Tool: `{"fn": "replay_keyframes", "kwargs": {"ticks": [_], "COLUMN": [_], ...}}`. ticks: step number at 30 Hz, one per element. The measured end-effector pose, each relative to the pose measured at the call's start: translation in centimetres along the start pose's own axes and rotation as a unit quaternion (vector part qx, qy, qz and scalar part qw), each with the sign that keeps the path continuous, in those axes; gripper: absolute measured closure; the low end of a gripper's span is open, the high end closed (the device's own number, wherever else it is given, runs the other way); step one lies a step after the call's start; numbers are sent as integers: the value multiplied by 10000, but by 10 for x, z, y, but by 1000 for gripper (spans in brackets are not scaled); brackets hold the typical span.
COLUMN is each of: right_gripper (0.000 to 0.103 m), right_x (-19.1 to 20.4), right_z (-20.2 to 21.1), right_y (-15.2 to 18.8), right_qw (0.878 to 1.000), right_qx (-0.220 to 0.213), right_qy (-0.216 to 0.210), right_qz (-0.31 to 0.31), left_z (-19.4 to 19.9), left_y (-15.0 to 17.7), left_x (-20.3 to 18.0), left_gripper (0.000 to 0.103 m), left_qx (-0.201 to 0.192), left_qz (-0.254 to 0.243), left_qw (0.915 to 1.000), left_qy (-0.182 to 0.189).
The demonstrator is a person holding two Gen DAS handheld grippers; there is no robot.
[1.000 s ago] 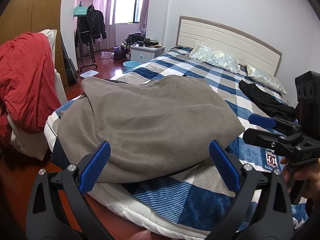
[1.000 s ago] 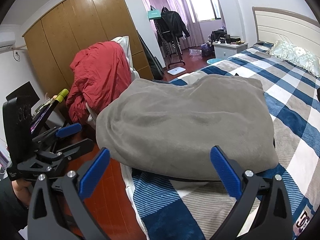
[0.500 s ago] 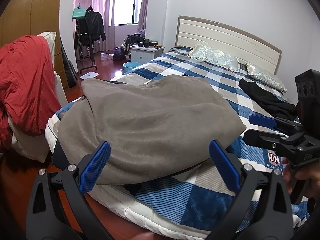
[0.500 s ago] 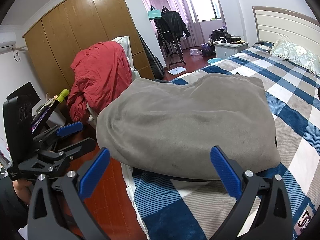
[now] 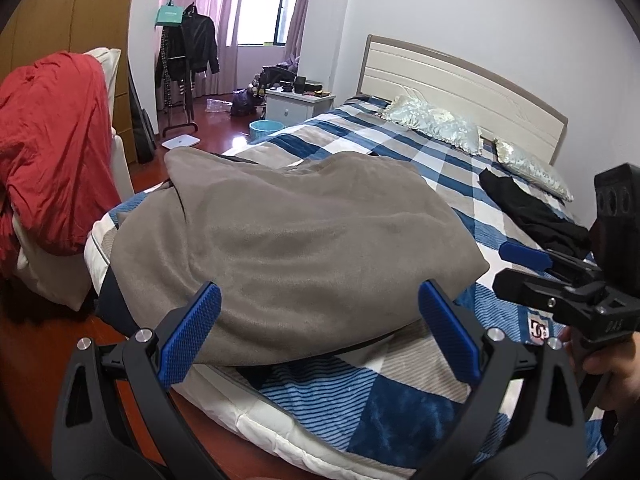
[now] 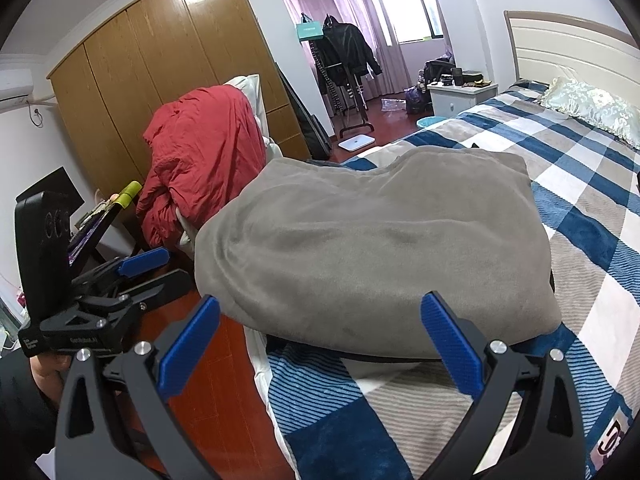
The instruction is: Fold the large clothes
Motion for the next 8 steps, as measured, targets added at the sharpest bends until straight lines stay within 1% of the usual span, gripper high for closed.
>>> {"fn": "replay_keyframes", "kwargs": {"ticks": [3,6,8], "right_gripper": [5,5,5], "right_x": [1,1,1], "right_z": [3,7,11], "right_y": [-1,-2,-3], "right_qw": [10000,9999,9999], "right_qx": [-37,-68,-94], "right_qy": [-6,-9,-9], "right_qz": [34,73,105], "left_z": [-4,-3,-4], "left_y": [1,3,5], "left_x": [-4,-9,-13], "left_gripper": [6,6,6], "left_qx": [155,118,160], "left_qz": [-115,-247,-288], "left_qw": [9997,9996,9994], "left_qy": [147,76,115]}}
Point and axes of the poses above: each gripper's, at about its wrist camera, not at the fingertips, and z roughly against the way its jaws point, x to its left, y to its underside, the point moved 1 cm from there along -z, roughly the way its jaws point, and after that the axes turned 10 degrees about z, right-handed, at the moved point
